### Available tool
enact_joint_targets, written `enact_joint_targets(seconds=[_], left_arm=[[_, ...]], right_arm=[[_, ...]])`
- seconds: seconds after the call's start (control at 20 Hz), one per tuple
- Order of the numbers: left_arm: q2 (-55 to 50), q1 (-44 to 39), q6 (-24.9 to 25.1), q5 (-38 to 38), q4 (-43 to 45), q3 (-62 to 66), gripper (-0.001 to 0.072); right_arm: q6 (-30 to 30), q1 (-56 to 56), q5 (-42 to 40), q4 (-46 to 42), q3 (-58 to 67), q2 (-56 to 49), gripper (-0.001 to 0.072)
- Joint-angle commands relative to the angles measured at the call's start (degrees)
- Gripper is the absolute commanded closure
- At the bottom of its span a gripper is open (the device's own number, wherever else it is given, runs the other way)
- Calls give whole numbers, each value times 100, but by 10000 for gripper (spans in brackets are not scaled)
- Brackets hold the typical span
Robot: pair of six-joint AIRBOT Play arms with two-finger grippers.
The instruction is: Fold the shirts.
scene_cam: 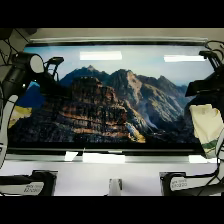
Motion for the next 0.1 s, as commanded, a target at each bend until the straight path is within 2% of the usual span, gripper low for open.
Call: enact_joint_targets(seconds=[0.0, 0.05], left_arm=[[-4, -4, 2, -2, 2, -2, -13], [-4, -4, 2, -2, 2, -2, -13]], right_arm=[[-2, 4, 2, 2, -2, -4, 33], [-2, 4, 4, 0, -2, -4, 33]])
